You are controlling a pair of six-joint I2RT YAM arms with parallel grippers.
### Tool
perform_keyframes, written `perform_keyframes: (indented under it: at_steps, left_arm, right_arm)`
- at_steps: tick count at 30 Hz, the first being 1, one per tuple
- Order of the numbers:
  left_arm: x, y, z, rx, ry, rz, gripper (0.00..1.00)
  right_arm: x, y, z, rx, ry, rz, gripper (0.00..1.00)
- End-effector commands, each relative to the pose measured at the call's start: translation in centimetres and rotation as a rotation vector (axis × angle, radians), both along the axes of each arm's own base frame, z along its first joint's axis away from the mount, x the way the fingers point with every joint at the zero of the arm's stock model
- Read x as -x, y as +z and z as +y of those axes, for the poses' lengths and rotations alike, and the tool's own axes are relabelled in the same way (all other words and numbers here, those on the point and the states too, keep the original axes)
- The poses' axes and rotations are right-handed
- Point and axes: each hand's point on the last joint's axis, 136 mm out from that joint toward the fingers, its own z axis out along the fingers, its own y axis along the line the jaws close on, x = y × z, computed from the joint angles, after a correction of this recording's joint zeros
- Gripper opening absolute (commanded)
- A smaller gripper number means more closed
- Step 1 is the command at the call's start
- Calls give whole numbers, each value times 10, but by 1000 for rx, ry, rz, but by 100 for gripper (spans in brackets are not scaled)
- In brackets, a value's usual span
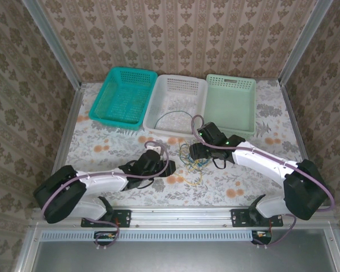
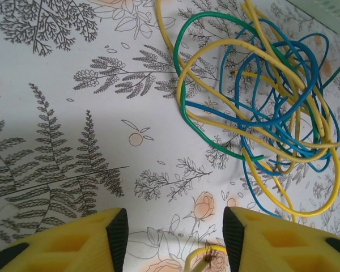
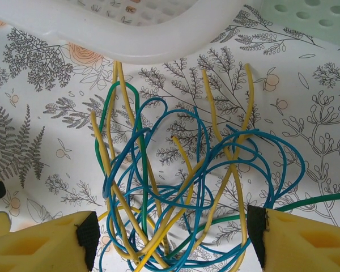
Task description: Untangle the cables
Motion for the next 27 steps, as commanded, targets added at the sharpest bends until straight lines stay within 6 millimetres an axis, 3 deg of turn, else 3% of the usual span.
perform_keyframes:
  at_steps: [1, 5, 10, 18, 23, 27]
  left_arm:
    - [-3, 11, -18, 42, -23, -12, 38]
    - [-2, 5, -16, 33, -14, 1, 20]
    - [-6, 15, -9, 17, -5, -32, 0]
    - [-14, 52, 4, -20, -28, -112, 0]
    - [-19, 69, 24, -12, 10, -140, 0]
    - [-21, 82, 41, -17, 36, -168, 0]
  right_arm:
    - [-2, 7, -1, 3, -14, -12, 74]
    - [2, 6, 2, -7, 18, -11, 75]
    - [14, -2, 7, -2, 83, 10, 78]
    - [23, -35, 11, 52, 121, 103, 76]
    - [24, -39, 12, 47, 126, 99, 74]
    - [26, -47, 10, 65, 123, 128, 67]
